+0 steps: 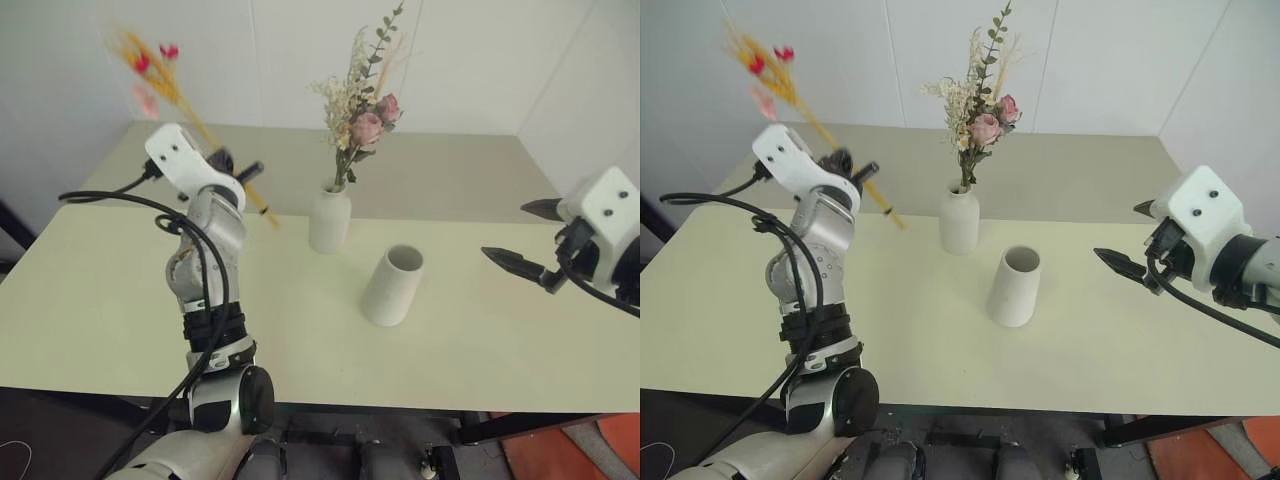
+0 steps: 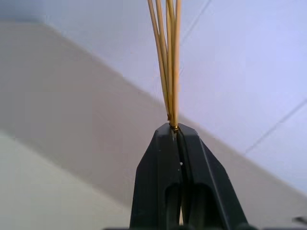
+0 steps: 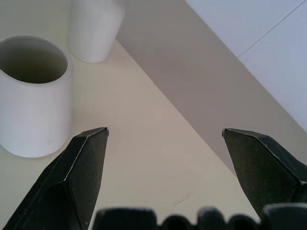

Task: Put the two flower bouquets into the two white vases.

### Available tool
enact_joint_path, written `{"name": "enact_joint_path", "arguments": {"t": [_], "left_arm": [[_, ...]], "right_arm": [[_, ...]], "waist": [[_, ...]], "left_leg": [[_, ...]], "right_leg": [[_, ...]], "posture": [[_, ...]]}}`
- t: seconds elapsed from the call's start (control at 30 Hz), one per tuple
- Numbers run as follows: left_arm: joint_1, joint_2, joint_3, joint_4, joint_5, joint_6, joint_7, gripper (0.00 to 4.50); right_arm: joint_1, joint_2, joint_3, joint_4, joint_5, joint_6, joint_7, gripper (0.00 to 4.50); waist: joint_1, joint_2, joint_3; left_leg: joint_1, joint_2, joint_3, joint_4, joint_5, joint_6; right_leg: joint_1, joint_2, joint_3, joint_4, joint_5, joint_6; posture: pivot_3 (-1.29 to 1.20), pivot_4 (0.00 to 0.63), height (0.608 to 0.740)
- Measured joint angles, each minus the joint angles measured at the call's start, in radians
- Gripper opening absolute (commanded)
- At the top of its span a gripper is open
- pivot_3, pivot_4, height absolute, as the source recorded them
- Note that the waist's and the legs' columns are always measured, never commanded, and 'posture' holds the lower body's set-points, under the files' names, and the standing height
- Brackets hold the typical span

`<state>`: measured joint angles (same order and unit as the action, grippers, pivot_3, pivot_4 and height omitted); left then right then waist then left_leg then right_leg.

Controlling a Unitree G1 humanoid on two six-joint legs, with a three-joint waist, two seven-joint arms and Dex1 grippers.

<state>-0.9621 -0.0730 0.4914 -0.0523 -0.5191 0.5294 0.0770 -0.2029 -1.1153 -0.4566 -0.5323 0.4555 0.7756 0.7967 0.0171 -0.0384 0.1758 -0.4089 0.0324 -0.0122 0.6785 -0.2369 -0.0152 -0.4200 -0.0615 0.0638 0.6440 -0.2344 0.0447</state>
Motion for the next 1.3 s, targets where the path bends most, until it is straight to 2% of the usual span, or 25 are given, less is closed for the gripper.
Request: {"name": "enact_joint_path", "arguments": {"t": [0.13,0.2,0.3,0.43,0.53,0.77,0.93,1.2,1.3], "left_arm": [[-0.084,-0.004,0.019,0.015,-0.294,-0.007,-0.223,0.03],[-0.086,0.016,0.004,0.055,-0.38,0.021,-0.335,0.03],[-0.084,0.038,-0.027,0.127,-0.461,0.059,-0.488,0.03],[-0.085,0.063,-0.105,0.199,-0.488,0.089,-0.671,0.03],[-0.085,0.08,-0.178,0.255,-0.462,0.083,-0.798,0.03],[-0.076,0.12,-0.378,0.373,-0.256,-0.071,-1.07,0.03],[-0.076,0.108,-0.405,0.502,-0.162,-0.181,-1.12,0.03],[-0.078,0.102,-0.43,0.564,-0.096,-0.243,-1.187,0.03],[-0.077,0.101,-0.438,0.564,-0.085,-0.245,-1.209,0.68]], "right_arm": [[0.066,0.002,-0.091,-0.002,0.042,0.002,0.073,4.48],[0.107,0.005,-0.152,-0.009,0.078,0.016,0.118,4.48],[0.162,0.012,-0.226,-0.021,0.125,0.037,0.17,4.48],[0.225,0.033,-0.305,-0.037,0.171,0.063,0.207,4.48],[0.264,0.042,-0.352,-0.047,0.185,0.074,0.209,4.48],[0.317,0.049,-0.425,-0.085,0.187,0.092,0.196,4.48],[0.337,0.058,-0.44,-0.102,0.187,0.102,0.181,4.48],[0.34,0.062,-0.444,-0.109,0.184,0.103,0.147,4.48],[0.342,0.062,-0.456,-0.109,0.184,0.103,0.146,4.48]], "waist": [[-0.006,0.0,0.0],[-0.008,0.001,0.0],[-0.014,0.0,0.0],[-0.017,0.0,0.0],[-0.019,0.0,0.0],[-0.024,0.001,0.0],[-0.026,0.0,0.0],[-0.027,0.0,0.0],[-0.027,0.0,0.0]], "left_leg": [[0.001,0.0,0.001,0.0,0.0,0.001],[0.002,0.0,0.001,0.0,0.0,0.001],[0.003,0.0,0.001,0.0,0.0,0.001],[0.004,0.0,0.001,0.0,0.0,0.001],[0.005,0.0,0.001,0.0,0.0,0.001],[0.005,0.0,0.001,0.0,0.0,0.001],[0.004,0.0,0.001,0.0,0.0,0.001],[0.004,0.0,0.001,0.0,-0.001,0.002],[0.004,0.0,0.001,0.0,-0.001,0.002]], "right_leg": [[0.002,0.0,0.001,-0.002,0.0,0.001],[0.002,0.001,0.001,-0.001,0.0,0.001],[0.003,0.001,0.001,-0.001,0.0,0.001],[0.004,0.001,0.001,-0.001,0.0,0.001],[0.005,0.001,0.001,-0.001,0.0,0.001],[0.005,0.001,0.001,-0.001,-0.001,0.001],[0.005,0.001,0.001,-0.002,-0.001,0.001],[0.005,0.001,0.001,-0.002,-0.001,0.001],[0.005,0.001,0.001,-0.002,-0.001,0.001]], "posture": [[0.0,0.15,0.74],[0.0,0.15,0.74],[0.0,0.15,0.74],[0.0,0.15,0.74],[0.0,0.15,0.74],[0.0,0.15,0.74],[0.0,0.15,0.74],[0.0,0.15,0.74],[0.0,0.15,0.74]]}}
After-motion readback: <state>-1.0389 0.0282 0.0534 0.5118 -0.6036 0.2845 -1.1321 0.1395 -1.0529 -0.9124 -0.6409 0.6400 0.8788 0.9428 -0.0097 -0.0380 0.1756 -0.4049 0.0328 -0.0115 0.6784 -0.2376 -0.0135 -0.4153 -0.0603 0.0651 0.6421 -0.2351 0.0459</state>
